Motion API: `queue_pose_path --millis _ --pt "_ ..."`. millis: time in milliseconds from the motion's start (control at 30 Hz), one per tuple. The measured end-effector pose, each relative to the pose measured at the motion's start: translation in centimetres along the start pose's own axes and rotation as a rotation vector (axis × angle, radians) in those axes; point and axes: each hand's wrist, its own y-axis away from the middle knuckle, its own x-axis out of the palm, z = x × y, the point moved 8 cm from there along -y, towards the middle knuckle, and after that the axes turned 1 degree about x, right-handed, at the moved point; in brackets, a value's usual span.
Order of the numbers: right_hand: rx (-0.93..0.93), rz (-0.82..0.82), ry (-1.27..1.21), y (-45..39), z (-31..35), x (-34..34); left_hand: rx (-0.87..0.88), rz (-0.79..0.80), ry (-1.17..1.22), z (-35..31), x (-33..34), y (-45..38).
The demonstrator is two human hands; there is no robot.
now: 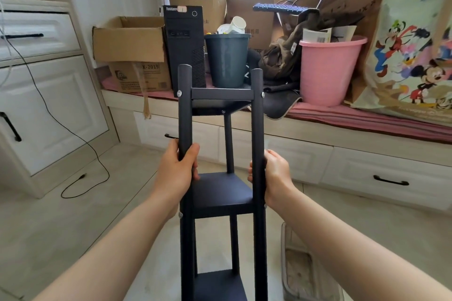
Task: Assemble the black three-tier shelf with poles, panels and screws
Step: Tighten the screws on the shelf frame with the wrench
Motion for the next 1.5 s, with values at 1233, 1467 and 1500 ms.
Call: queue_pose_path --millis 1233,1467,1500 --pt "-0.494 0.178 0.721 3.3 9.0 5.1 0.063 0.358 0.122 -2.8 6.3 3.6" --pt "-0.538 0.215 0.730 3.6 9.5 5.7 0.054 0.379 0.146 -2.6 6.3 3.5" --pt "-0.536 0.217 0.725 3.6 9.5 5.8 0.053 0.380 0.147 -2.6 6.2 3.5"
